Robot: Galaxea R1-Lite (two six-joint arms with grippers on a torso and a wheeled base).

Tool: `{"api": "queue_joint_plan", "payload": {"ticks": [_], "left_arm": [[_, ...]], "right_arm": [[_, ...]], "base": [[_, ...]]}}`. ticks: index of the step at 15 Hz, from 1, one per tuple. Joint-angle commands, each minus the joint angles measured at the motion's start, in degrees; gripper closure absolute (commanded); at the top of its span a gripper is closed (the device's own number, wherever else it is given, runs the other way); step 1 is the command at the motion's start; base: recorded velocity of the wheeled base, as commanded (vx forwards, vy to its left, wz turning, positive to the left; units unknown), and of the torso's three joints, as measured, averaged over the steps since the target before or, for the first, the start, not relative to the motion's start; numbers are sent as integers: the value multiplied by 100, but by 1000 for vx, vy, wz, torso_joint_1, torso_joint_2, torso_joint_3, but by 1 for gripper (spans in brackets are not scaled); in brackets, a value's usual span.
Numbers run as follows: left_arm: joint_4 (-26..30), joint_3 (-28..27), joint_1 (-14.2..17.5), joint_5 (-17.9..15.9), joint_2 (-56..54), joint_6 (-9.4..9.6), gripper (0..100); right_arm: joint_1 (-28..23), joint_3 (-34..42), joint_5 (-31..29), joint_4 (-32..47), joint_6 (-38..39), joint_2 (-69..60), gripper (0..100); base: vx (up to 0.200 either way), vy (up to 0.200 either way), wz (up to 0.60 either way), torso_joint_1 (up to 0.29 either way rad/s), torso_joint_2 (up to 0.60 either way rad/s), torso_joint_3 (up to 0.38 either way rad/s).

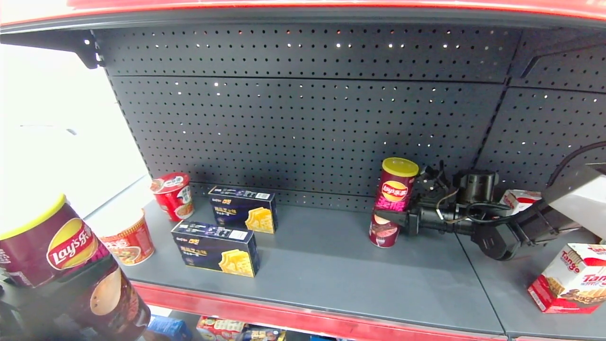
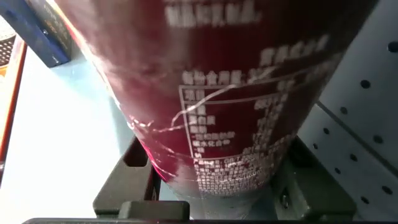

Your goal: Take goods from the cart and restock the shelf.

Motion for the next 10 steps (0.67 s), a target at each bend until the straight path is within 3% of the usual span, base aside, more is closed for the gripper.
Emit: {"api": "queue_joint_plan", "payload": {"ticks": [1, 10], "left_arm": [[-3, 5, -1, 1, -2, -2, 100], [-3, 14, -10, -8, -134, -2, 100]], "right_arm": [[9, 124, 5, -27, -6, -183, 100], [9, 1961, 5, -800, -6, -1361, 100]], "base": [[0, 0, 0, 0, 0, 0], [0, 0, 0, 0, 0, 0]]}}
